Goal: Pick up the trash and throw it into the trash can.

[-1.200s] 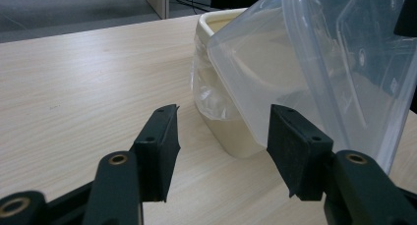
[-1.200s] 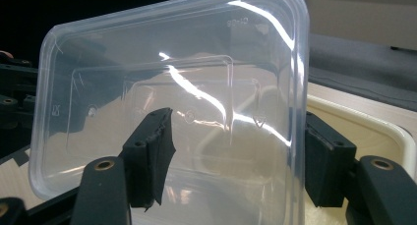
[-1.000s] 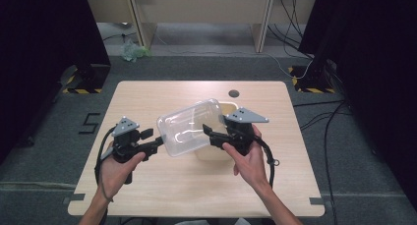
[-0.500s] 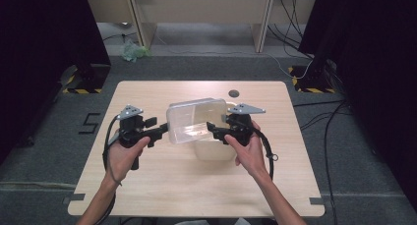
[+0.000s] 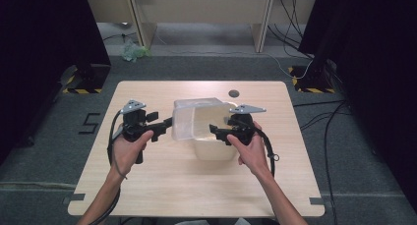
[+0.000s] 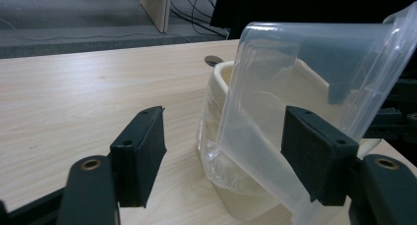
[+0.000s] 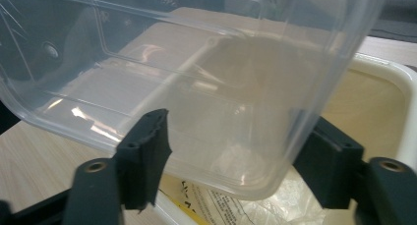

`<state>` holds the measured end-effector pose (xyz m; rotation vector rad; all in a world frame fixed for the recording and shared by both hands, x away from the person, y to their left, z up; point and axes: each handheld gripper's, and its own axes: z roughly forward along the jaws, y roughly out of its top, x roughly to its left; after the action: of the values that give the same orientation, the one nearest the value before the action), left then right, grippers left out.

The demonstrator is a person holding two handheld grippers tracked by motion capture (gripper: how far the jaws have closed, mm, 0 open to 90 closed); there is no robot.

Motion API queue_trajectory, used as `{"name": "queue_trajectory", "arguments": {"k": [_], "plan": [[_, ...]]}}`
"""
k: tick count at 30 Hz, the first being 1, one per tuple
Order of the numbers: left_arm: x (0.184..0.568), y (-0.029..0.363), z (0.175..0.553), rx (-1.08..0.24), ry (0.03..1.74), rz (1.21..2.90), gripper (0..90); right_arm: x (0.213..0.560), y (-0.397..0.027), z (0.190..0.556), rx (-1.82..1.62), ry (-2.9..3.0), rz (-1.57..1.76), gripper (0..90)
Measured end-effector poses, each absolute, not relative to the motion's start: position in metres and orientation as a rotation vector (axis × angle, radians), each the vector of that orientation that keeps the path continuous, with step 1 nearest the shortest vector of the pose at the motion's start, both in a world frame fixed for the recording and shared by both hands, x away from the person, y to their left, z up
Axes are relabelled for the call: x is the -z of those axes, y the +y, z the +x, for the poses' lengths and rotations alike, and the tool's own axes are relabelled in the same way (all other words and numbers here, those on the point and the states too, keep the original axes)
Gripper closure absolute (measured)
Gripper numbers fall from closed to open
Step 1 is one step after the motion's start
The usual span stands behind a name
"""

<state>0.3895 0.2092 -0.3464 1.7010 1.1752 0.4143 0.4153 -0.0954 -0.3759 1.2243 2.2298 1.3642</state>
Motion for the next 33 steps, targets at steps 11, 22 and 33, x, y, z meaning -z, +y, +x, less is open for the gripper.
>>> {"name": "queue_trajectory", "arguments": {"k": [11, 22, 33], "plan": [[0.351, 0.207, 0.393, -0.411, 1.176, 1.719, 31.3, 0.370, -0.105, 0.417, -1.398, 2.223, 1.218, 20.7], [0.353, 0.207, 0.392, -0.405, 1.173, 1.713, 31.9, 0.368, -0.110, 0.420, -1.328, 2.214, 1.180, 42.6], [0.342, 0.215, 0.390, -0.438, 1.168, 1.659, 30.0, 0.376, -0.100, 0.422, -1.220, 2.296, 1.154, 45.5]]}}
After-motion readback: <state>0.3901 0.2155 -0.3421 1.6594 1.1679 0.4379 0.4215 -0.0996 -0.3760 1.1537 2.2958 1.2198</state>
